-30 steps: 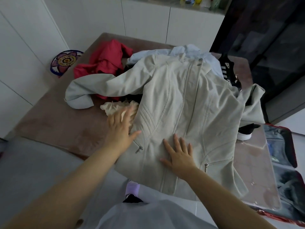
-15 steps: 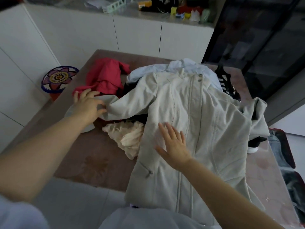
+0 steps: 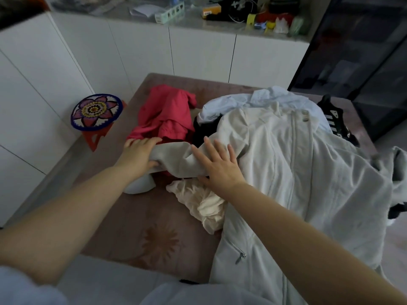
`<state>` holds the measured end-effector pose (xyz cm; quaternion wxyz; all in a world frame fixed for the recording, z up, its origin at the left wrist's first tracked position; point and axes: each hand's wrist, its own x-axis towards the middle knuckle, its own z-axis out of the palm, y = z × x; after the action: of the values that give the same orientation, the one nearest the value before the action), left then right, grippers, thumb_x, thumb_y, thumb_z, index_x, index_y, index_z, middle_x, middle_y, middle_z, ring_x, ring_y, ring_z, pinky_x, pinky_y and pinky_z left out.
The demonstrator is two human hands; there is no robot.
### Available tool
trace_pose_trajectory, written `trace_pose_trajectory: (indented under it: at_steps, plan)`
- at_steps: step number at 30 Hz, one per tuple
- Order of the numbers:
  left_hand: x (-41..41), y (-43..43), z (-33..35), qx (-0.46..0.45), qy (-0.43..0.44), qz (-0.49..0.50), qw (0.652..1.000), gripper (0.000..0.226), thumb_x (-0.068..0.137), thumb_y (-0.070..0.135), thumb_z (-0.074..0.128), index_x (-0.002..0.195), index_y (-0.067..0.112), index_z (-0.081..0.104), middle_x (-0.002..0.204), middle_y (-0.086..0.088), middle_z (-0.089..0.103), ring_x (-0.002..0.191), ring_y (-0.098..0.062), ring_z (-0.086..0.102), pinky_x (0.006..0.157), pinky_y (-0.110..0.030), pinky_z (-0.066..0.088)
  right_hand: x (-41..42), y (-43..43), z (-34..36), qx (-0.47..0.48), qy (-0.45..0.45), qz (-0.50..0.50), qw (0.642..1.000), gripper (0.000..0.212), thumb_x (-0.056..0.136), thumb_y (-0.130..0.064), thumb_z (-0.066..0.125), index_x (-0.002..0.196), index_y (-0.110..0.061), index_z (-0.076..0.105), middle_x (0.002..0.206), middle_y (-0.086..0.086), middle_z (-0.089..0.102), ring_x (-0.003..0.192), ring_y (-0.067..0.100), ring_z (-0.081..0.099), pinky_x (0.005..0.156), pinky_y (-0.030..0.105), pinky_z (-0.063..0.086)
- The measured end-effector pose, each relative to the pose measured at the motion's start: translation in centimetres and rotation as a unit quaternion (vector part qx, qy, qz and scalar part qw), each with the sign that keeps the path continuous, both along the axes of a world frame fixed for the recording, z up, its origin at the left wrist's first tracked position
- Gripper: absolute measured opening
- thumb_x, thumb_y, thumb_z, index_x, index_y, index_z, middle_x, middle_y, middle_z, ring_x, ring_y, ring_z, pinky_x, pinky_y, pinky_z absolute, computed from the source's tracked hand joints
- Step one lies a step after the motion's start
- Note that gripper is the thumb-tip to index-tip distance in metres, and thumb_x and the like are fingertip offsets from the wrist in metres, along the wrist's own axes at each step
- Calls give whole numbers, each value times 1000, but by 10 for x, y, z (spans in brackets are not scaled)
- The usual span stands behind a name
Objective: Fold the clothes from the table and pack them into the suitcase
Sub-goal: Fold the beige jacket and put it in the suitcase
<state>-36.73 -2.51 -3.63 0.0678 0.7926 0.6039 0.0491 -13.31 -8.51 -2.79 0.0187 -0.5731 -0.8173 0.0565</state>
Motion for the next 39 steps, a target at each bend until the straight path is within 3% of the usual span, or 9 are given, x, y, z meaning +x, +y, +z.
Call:
trace_pose_trajectory:
  at_steps: [4,9,12,15,19,27,31,35,39]
  plan:
    - [-21,10,3,-37,-122,16,992,15,86,16,65,96,4,64,91,-11,53,90,-31,52,71,-31,33,-2,11,-2,37,30,-9,999,48,99,-25,42,146,-29,33,159,3,13,146,25,3,113,46,-14]
    - [-59,6,35,-147,-210,28,966,16,88,27,61,80,14,56,77,-5,55,72,-19,50,64,-31,35,2,21,26,118,282,-40,951,37,93,-26,46,128,-23,59,132,-2,58,133,21,41,115,46,-3]
    - [-73,2,76,-123,-283,33,950,21,87,35,61,73,21,55,70,-2,55,69,-17,50,66,-30,37,-6,27,47,129,320,-49,937,45,93,-32,40,137,-27,49,137,-3,53,136,20,37,114,43,0]
    - [-80,-1,116,-87,-364,69,925,21,87,36,58,68,28,62,58,13,60,53,0,50,55,-17,40,-13,26,45,46,263,-61,962,67,96,-36,47,151,-29,10,158,3,15,145,23,10,115,43,-3]
    - [-83,2,112,-102,-276,89,951,27,91,31,56,78,7,60,71,-3,59,66,-13,51,65,-26,37,-16,16,23,23,168,-66,983,85,92,-45,51,150,-28,-8,159,7,-9,145,28,-6,115,45,-6]
    - [-84,-18,9,-279,37,136,950,32,92,42,53,87,12,62,93,-10,60,83,-20,53,73,-29,40,11,14,-13,-50,-15,-27,998,94,88,-63,44,149,-24,-15,158,6,-14,146,27,-6,117,44,-5]
    - [-79,-38,-19,-111,41,174,978,43,91,29,59,130,14,47,125,-12,53,111,-28,51,93,-39,44,10,4,-15,98,62,-20,993,80,77,-35,72,143,-11,34,147,21,32,133,38,34,112,49,27]
    - [-83,-63,-20,118,-141,173,967,28,94,24,53,117,9,57,117,-17,55,108,-37,49,93,-47,39,17,-1,-37,166,23,8,986,53,62,-26,84,110,-15,66,110,13,63,100,35,63,97,51,43]
    - [-102,-93,-34,44,-80,187,978,74,80,65,43,128,10,51,129,-17,51,120,-38,44,105,-54,24,22,2,-50,187,-28,39,981,48,65,-11,81,112,-16,69,113,7,69,99,24,68,100,48,33]
